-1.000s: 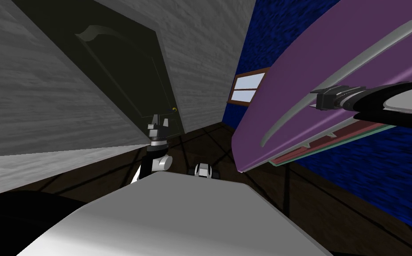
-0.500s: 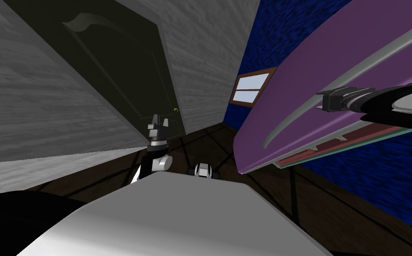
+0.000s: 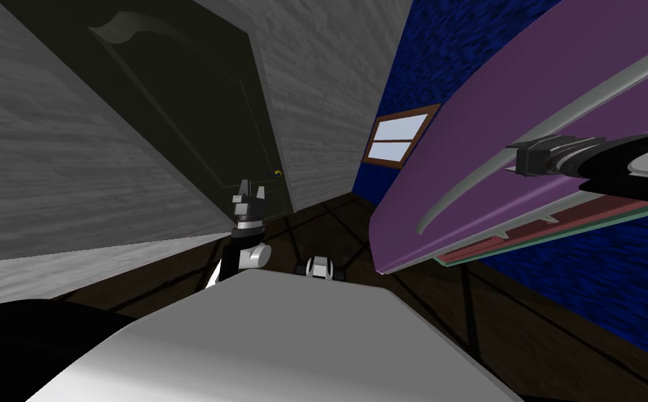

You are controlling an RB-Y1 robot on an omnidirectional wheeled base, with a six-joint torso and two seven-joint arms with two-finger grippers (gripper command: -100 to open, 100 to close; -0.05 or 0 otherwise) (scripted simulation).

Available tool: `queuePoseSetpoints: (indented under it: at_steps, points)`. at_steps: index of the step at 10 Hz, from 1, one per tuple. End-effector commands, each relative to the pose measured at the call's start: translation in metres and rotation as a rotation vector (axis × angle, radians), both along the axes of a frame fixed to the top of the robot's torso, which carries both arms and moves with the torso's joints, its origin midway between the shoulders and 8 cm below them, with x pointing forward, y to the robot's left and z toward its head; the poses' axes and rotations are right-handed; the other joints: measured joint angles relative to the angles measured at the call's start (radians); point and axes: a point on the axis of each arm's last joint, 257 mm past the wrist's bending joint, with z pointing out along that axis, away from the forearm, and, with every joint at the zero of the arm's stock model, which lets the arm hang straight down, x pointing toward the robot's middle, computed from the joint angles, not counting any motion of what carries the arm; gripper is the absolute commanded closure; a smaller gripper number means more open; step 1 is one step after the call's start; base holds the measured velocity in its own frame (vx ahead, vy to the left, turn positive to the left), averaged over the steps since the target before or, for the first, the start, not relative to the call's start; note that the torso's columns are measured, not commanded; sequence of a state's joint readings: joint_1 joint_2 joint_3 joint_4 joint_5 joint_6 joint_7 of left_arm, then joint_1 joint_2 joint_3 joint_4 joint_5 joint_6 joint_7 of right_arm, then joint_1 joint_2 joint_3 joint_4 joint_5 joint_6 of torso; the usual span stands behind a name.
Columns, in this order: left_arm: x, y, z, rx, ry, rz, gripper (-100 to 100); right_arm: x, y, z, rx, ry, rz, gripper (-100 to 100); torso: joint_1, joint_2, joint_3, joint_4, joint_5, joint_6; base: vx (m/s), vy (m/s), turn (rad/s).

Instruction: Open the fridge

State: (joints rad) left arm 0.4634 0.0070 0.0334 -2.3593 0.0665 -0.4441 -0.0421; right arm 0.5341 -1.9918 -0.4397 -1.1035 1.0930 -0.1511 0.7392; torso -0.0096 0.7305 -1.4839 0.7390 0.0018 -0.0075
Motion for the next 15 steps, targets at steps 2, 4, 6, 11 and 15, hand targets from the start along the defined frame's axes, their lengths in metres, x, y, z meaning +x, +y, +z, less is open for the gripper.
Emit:
queuePoseSetpoints:
  at_steps: [2, 4, 6, 11, 15]
  points:
    - [0.000, 0.000, 0.000, 0.000, 0.000, 0.000, 0, -0.007, -0.014, 0.015, -0.005, -0.032, -0.033, 100, 0.014, -0.005, -0.001, -0.002, 0.000, 0.002, 0.096, 0.187, -0.032]
    - [0.000, 0.000, 0.000, 0.000, 0.000, 0.000, 0, -0.016, -0.028, 0.016, 0.007, -0.041, -0.066, 100, 0.007, -0.001, 0.000, -0.001, 0.001, -0.001, 0.073, 0.158, -0.005]
    - [0.000, 0.000, 0.000, 0.000, 0.000, 0.000, 0, -0.006, -0.016, 0.022, -0.002, -0.010, -0.050, -100, 0.009, -0.001, 0.001, 0.000, -0.001, 0.001, 0.103, 0.143, -0.087]
    - [0.000, 0.000, 0.000, 0.000, 0.000, 0.000, 0, 0.007, 0.008, 0.055, -0.001, -0.010, -0.020, -100, 0.006, 0.009, 0.009, 0.000, -0.003, 0.009, 0.005, -0.042, -0.070]
    - [0.000, 0.000, 0.000, 0.000, 0.000, 0.000, 0, 0.009, 0.013, 0.060, -0.001, -0.010, -0.016, -100, 0.015, 0.006, 0.007, -0.001, 0.001, 0.005, 0.008, -0.012, -0.020]
